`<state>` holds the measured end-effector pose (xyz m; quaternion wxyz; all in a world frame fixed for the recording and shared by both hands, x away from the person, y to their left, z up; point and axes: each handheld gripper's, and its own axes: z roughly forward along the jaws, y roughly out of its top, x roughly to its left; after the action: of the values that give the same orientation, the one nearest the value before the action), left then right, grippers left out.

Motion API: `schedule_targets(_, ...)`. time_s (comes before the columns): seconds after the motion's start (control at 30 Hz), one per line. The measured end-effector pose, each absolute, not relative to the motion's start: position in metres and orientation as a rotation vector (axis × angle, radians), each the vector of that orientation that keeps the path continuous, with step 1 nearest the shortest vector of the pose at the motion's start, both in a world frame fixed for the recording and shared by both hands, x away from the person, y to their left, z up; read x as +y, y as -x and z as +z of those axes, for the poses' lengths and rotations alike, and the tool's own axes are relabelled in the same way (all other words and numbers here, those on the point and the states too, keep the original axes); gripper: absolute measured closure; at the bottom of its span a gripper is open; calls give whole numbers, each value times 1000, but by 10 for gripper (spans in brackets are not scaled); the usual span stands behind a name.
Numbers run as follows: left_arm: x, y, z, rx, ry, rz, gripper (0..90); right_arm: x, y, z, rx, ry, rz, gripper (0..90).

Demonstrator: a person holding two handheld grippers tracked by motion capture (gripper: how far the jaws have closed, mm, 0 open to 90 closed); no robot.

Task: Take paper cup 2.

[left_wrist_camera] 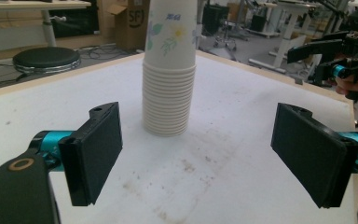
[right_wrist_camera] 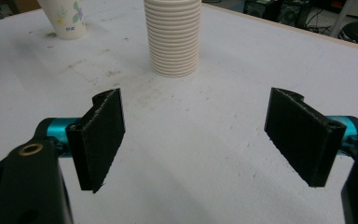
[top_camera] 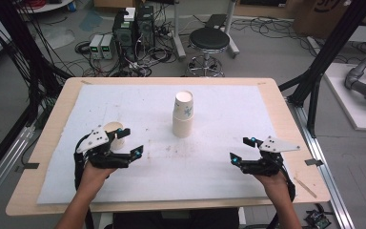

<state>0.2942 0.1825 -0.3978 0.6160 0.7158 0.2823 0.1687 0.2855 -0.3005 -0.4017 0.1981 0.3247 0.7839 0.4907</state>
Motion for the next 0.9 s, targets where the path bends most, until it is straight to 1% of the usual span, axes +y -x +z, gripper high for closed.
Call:
schedule_targets(0.17,165,-310,-379,607,-1677,382,165,-300,-285,-401,2197,-909,1376,204)
schedule_targets(0.33,146,-323,-368,575,-1710,367,165,-300,-285,-400,2210,-915,1385,204)
schedule_targets(0.67,122,-345,-351,554,-1744,351,165,-302,-284,-398,2200,-921,1392,204)
schedule_targets(0.9,107,-367,-340,581,-1764,380,164,-301,-284,-397,2200,-914,1401,204)
